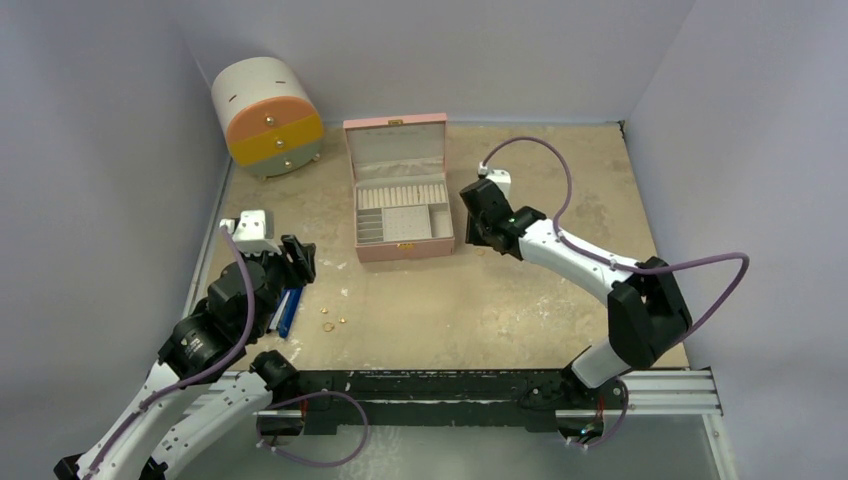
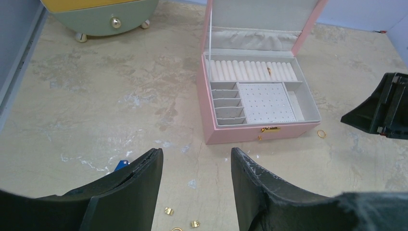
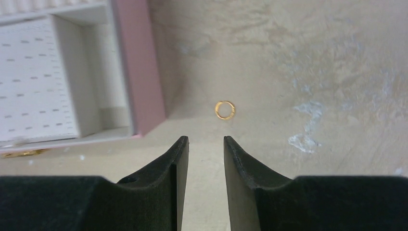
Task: Organize the mixed jewelry
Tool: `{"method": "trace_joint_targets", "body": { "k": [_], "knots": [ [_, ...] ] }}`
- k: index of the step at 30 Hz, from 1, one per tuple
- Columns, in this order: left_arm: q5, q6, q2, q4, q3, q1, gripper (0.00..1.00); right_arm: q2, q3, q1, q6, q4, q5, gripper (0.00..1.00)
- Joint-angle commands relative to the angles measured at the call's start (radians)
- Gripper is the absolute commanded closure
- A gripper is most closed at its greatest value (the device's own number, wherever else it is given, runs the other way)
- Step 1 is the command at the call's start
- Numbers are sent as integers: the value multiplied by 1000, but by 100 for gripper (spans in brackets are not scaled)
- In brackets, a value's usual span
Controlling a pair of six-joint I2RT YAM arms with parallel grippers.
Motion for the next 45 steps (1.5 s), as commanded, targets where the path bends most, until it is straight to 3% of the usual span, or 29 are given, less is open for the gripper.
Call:
{"method": "trace_joint_targets", "body": {
  "k": [1, 12, 45],
  "knots": [
    [-17, 13, 12, 36, 5, -2, 46, -9, -49, -33, 93, -4, 2, 64],
    [-24, 12, 11, 34, 6, -3, 47, 143, -35, -87, 262, -12, 27, 67],
    [-28, 12, 9, 32, 7, -2, 47, 241, -34, -90, 302, -9, 59, 71]
  ]
}}
